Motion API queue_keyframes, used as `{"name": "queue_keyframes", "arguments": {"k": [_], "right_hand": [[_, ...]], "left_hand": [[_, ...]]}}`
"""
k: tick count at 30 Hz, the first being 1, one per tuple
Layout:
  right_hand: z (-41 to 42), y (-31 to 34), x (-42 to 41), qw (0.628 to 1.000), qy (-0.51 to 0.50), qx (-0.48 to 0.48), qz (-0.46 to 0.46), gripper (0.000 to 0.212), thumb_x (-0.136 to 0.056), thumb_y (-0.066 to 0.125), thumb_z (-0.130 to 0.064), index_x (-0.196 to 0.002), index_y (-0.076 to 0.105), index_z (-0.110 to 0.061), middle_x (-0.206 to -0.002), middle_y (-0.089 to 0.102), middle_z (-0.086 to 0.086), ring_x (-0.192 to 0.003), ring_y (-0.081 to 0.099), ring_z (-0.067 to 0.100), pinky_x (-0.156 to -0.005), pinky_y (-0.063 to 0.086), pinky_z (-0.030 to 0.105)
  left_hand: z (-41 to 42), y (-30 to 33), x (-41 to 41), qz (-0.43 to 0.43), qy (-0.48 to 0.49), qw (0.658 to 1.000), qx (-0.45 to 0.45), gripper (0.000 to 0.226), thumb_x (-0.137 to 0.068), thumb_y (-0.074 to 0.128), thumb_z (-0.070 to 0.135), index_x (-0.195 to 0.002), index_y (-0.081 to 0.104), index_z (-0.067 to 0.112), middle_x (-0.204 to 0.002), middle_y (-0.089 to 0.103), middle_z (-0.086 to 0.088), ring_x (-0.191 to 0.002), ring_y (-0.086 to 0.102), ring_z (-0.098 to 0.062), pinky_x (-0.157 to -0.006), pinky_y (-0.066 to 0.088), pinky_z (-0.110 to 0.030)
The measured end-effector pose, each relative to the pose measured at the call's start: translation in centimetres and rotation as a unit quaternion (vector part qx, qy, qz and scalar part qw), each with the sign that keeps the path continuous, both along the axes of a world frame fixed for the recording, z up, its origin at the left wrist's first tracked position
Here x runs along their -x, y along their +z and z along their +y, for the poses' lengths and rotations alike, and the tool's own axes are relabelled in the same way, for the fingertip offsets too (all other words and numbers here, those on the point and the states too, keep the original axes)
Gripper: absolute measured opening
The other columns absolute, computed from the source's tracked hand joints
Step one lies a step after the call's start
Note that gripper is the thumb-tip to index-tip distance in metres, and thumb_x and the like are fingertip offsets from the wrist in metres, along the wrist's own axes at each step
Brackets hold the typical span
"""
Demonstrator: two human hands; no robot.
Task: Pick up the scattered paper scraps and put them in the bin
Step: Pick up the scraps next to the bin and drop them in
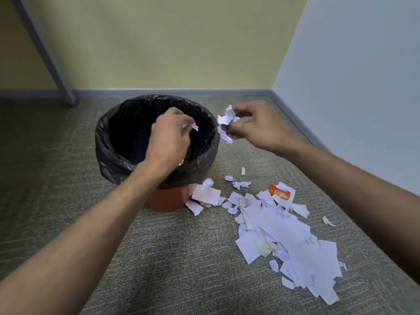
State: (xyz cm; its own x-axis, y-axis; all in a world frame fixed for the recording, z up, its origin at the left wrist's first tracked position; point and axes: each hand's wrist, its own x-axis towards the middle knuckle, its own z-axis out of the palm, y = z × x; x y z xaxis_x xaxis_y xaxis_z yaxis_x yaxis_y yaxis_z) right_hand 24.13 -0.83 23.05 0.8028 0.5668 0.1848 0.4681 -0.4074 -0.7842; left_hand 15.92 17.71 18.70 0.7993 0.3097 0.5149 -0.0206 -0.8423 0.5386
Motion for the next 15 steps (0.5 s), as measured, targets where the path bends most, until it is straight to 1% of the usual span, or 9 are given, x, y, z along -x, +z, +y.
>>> {"name": "queue_keyframes", "arguments": {"k": [2,4,5,7,8,9,10,12,15], "right_hand": [[2.6,0.3,-0.1,1.0,0.009,0.02,-0.018,0.013,-0.085,0.069,-0.005,-0.097,0.074,-0.009,-0.089,0.075,0.01,-0.073,0.073,0.022,-0.074,0.062,0.04],[4.8,0.2,0.1,0.999,0.018,0.049,-0.015,0.017,-0.088,0.067,-0.005,-0.103,0.072,-0.009,-0.088,0.075,0.011,-0.062,0.069,0.013,-0.061,0.059,0.025],[5.8,-0.1,0.3,0.998,0.029,0.059,-0.002,0.02,-0.089,0.065,-0.006,-0.109,0.07,-0.009,-0.09,0.075,0.013,-0.063,0.07,0.014,-0.06,0.059,0.025],[7.1,-0.7,0.6,0.996,0.045,0.08,0.024,0.03,-0.094,0.062,-0.013,-0.124,0.063,-0.014,-0.094,0.075,0.013,-0.073,0.073,0.02,-0.066,0.061,0.032],[7.4,-1.1,0.7,0.994,0.044,0.092,0.024,0.035,-0.095,0.06,-0.018,-0.131,0.059,-0.017,-0.097,0.075,0.01,-0.076,0.074,0.019,-0.068,0.06,0.033],[7.3,-1.4,0.8,0.994,0.04,0.101,0.015,0.037,-0.097,0.058,-0.02,-0.134,0.056,-0.02,-0.1,0.074,0.005,-0.075,0.074,0.017,-0.067,0.06,0.03],[7.0,-1.7,1.0,0.994,0.036,0.101,0.004,0.037,-0.097,0.056,-0.02,-0.135,0.056,-0.022,-0.1,0.073,0.001,-0.074,0.074,0.015,-0.066,0.057,0.025],[5.6,-2.1,1.4,0.997,0.025,0.079,-0.01,0.034,-0.095,0.057,-0.02,-0.13,0.06,-0.023,-0.096,0.071,-0.004,-0.072,0.074,0.013,-0.066,0.051,0.019],[2.5,-3.0,2.0,0.997,0.012,0.068,-0.032,0.031,-0.092,0.062,-0.02,-0.123,0.065,-0.019,-0.097,0.072,-0.004,-0.069,0.073,0.008,-0.062,0.049,0.011]], "left_hand": [[1.4,0.3,-0.1,0.024,0.019,0.999,0.015,0.019,-0.094,0.061,0.012,-0.107,0.075,0.013,-0.11,0.067,-0.007,-0.098,0.063,-0.028,-0.086,0.048,-0.035],[2.2,0.3,0.0,0.066,0.024,0.997,0.014,0.022,-0.096,0.059,0.016,-0.112,0.073,0.016,-0.11,0.069,-0.008,-0.102,0.063,-0.03,-0.087,0.048,-0.038],[2.6,0.2,0.1,0.091,0.025,0.995,0.011,0.024,-0.096,0.056,0.018,-0.115,0.071,0.018,-0.109,0.07,-0.01,-0.103,0.062,-0.033,-0.085,0.047,-0.039],[3.0,-0.2,0.4,0.127,0.025,0.992,0.009,0.028,-0.097,0.05,0.023,-0.12,0.066,0.024,-0.109,0.07,-0.01,-0.105,0.06,-0.039,-0.083,0.048,-0.042],[3.1,-0.4,0.7,0.139,0.028,0.99,0.008,0.031,-0.097,0.047,0.024,-0.124,0.063,0.027,-0.114,0.069,-0.009,-0.109,0.06,-0.039,-0.085,0.049,-0.044],[3.1,-0.5,1.0,0.145,0.034,0.989,0.005,0.034,-0.098,0.046,0.025,-0.129,0.06,0.028,-0.121,0.067,-0.008,-0.113,0.059,-0.039,-0.088,0.049,-0.045],[2.9,-0.7,1.3,0.141,0.043,0.989,-0.002,0.036,-0.098,0.046,0.025,-0.131,0.059,0.027,-0.126,0.065,-0.006,-0.115,0.058,-0.037,-0.089,0.048,-0.046],[2.7,-1.1,2.1,0.098,0.051,0.993,-0.031,0.035,-0.097,0.048,0.027,-0.129,0.061,0.023,-0.128,0.063,-0.003,-0.117,0.058,-0.033,-0.09,0.048,-0.045],[2.4,-2.4,3.7,-0.003,0.034,0.995,-0.092,0.031,-0.094,0.053,0.03,-0.117,0.066,0.014,-0.114,0.064,-0.004,-0.107,0.058,-0.026,-0.081,0.051,-0.042]]}}
